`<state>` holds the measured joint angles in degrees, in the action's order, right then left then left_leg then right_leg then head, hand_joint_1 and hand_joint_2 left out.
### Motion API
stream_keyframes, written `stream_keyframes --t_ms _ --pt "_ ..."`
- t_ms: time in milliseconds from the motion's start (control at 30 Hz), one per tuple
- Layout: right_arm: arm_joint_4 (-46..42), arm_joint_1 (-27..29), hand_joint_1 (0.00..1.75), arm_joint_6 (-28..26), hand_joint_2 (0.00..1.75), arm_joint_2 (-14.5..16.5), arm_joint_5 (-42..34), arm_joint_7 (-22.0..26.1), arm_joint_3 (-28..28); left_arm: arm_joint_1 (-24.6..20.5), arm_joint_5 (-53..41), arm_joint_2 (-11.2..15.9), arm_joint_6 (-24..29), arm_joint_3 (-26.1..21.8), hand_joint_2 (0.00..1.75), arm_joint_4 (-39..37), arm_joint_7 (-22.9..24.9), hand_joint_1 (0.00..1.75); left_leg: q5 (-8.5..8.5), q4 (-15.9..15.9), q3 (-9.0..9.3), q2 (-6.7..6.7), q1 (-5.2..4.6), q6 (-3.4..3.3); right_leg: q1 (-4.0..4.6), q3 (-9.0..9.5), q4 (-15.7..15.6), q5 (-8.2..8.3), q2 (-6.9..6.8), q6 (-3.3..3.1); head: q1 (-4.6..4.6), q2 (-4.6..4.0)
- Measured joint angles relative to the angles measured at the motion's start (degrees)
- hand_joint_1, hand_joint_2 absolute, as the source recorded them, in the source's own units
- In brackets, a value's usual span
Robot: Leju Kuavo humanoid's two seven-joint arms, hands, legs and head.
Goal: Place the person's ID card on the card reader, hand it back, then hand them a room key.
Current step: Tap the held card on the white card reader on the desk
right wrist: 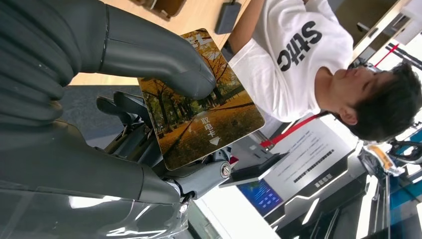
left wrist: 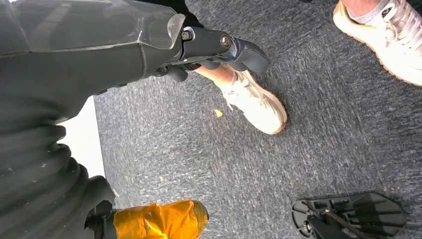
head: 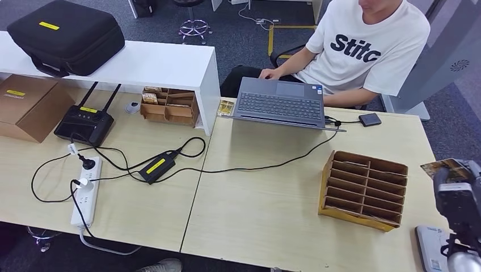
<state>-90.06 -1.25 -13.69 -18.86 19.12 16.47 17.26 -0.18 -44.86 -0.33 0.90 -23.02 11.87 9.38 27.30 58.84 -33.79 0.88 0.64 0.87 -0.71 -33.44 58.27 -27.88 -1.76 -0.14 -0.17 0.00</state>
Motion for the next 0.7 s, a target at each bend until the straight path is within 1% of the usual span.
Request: stream_keyframes --t_ms 200,300,400,467,600,700 --pt "-3.1 3.9 1.75 -0.2 1.75 1.1 0.2 -0.1 3.7 0.0 0.3 -0.1 0.2 -0.9 1.75 0.0 0.1 0.00 0.00 0.0 0.04 0.02 -0.01 0.00 -0.01 0.02 0.0 0.00 0.00 0.00 0.01 0.00" --pt "-3.9 5.4 1.75 0.6 1.75 1.1 1.6 -1.7 5.3 0.0 0.5 -0.1 0.3 -1.5 1.75 0.0 0.3 0.00 0.00 0.0 0.05 0.03 -0.01 0.00 -0.01 0.03 0.0 0.00 0.02 0.00 -0.01 0.00" --pt "-3.9 7.4 1.75 4.5 1.75 0.4 6.0 -5.4 7.6 0.0 0.7 -0.2 0.4 -2.2 1.75 0.0 0.3 0.00 0.01 0.0 0.05 0.04 -0.02 -0.02 -0.02 0.03 0.0 0.00 0.03 0.00 -0.01 0.00" --pt "-3.1 8.0 1.75 6.6 1.75 -0.1 8.9 -6.8 9.3 0.0 0.5 -0.2 0.3 -2.7 1.75 0.0 0.3 0.00 0.02 0.0 0.04 0.06 -0.03 -0.04 -0.04 0.02 0.0 0.00 0.05 0.00 -0.01 0.00" --pt "-0.9 8.2 1.75 6.9 1.75 -0.7 14.0 -9.3 11.9 0.0 0.0 -0.3 0.3 -3.2 1.75 0.0 0.4 0.00 0.03 0.0 0.06 0.09 -0.03 -0.06 -0.03 0.02 0.0 0.00 0.07 0.00 -0.01 0.00" --pt "0.7 8.1 1.75 6.8 1.75 -1.1 16.1 -10.8 12.8 0.0 -0.3 -0.3 0.4 -3.7 1.75 0.0 0.5 0.00 0.03 0.0 0.06 0.11 -0.03 -0.06 -0.03 0.02 0.0 0.00 0.07 0.00 -0.01 0.00"
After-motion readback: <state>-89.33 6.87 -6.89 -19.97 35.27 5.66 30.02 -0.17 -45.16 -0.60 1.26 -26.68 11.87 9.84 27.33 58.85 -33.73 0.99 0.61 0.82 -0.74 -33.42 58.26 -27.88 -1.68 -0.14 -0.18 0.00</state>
